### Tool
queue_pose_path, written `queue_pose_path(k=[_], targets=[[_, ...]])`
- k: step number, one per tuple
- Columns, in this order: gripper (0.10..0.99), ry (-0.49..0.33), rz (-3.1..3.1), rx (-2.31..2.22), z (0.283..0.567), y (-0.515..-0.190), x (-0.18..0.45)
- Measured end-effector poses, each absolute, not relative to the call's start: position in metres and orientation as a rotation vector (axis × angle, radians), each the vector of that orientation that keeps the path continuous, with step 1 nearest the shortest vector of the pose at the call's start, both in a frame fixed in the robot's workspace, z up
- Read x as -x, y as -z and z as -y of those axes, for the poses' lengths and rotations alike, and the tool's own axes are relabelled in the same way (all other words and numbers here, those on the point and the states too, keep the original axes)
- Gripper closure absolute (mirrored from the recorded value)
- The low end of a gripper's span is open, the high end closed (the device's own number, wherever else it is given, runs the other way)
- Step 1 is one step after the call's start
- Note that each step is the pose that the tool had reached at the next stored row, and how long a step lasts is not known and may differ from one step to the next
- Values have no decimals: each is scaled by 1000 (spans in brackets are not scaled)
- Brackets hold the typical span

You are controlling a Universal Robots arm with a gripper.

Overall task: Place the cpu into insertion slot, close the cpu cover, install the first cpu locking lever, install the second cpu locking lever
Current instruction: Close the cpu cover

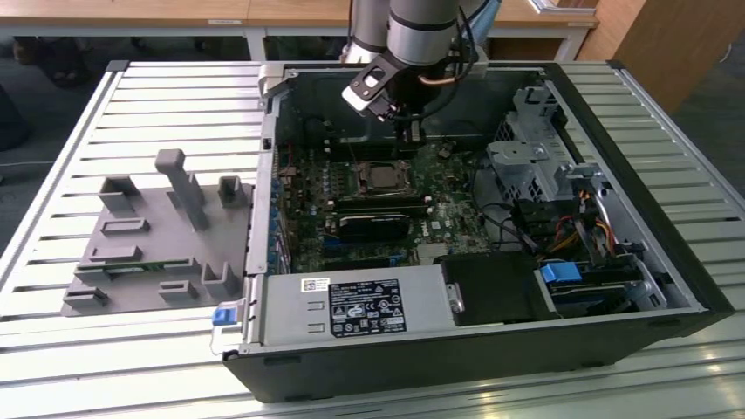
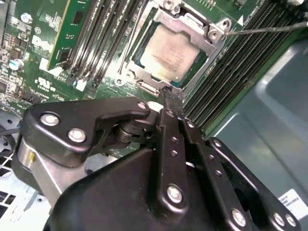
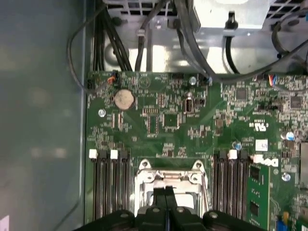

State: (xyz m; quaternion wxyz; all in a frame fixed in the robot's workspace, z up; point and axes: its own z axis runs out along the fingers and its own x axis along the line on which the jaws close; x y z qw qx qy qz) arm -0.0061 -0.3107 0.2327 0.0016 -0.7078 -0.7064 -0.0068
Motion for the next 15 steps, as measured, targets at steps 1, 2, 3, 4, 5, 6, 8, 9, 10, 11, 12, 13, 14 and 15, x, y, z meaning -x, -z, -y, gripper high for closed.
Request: queue_pose_path(k=[1,2,3,4,5,6,8,9,10,11,12,13,14,15], targets=[[980,22,2217,2221,311,-232,6],[980,22,2217,2221,311,-231,6],[980,22,2217,2221,311,-231,6],[980,22,2217,2221,312,-230,6],[980,22,2217,2221,312,-229,6],[980,22,2218,2220,312,-229,7],[980,22,2224,2214,313,-227,9],[980,22,2226,2212,314,-227,10],[980,22,2228,2210,314,-226,13],[980,22,2229,2209,314,-224,15],[980,22,2230,2208,314,-223,18],[980,22,2230,2208,314,-222,20],[980,22,2230,2207,314,-221,23],[980,22,2230,2207,314,-220,25]])
